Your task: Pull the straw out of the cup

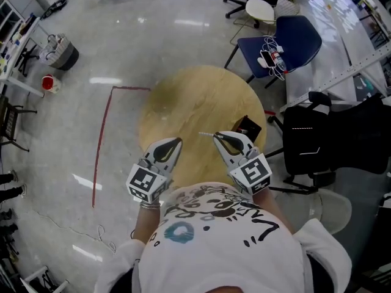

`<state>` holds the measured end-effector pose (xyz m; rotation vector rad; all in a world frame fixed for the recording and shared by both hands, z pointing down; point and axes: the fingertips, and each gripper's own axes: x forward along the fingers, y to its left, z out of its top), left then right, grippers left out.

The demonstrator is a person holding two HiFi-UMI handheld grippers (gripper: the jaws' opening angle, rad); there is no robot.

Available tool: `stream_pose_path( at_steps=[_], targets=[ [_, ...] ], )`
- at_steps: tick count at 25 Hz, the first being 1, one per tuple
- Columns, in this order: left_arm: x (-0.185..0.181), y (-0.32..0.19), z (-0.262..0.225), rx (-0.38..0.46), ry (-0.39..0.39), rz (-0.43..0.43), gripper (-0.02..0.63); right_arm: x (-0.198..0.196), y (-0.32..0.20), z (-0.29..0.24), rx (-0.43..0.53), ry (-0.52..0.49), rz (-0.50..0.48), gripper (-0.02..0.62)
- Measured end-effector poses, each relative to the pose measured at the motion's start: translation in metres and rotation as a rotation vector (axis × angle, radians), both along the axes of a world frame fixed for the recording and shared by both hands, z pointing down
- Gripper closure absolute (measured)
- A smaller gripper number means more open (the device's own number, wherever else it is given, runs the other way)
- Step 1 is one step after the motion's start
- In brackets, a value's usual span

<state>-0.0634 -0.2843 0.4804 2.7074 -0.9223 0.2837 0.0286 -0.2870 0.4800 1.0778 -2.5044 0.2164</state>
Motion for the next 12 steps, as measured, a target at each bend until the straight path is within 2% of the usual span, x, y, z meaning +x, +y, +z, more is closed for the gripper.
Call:
stream_pose_path(
  at_steps=[12],
  targets=[
    [-0.003, 0.006, 0.005, 0.005, -0.018, 0.014, 0.591, -0.012, 0.003, 0.003, -0.011, -0.019, -0.025, 0.555]
  ],
)
